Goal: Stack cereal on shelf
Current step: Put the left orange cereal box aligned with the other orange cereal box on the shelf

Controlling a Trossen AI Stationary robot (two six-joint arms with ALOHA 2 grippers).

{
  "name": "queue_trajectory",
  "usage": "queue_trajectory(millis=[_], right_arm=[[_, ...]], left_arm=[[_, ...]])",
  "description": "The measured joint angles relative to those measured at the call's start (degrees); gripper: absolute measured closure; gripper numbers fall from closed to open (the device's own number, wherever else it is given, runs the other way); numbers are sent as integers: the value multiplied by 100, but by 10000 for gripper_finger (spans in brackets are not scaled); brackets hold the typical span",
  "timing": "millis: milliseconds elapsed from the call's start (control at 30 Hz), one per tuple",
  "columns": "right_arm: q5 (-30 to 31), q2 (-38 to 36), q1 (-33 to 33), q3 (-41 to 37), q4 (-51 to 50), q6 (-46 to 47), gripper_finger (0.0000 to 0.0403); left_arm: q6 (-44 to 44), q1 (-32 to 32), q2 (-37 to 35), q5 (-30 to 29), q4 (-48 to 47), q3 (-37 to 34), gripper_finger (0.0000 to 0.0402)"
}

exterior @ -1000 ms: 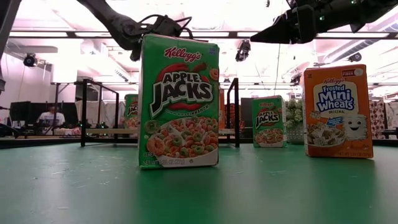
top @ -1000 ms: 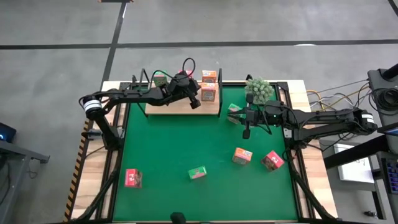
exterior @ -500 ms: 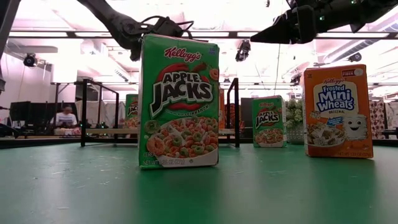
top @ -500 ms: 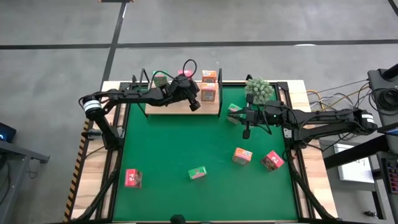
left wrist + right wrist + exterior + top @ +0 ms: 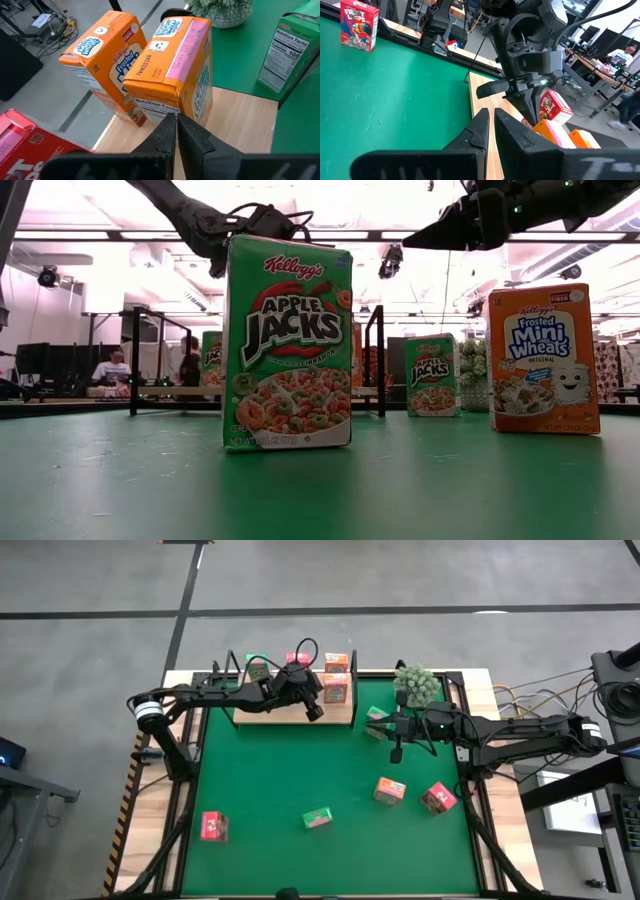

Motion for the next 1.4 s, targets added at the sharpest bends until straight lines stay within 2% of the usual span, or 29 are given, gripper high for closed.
queue_trajectory(millis=[1400], right_arm=[[0,0,2,0,-1,13,385]], left_arm=[[214,203,168,-52,419,0,402]])
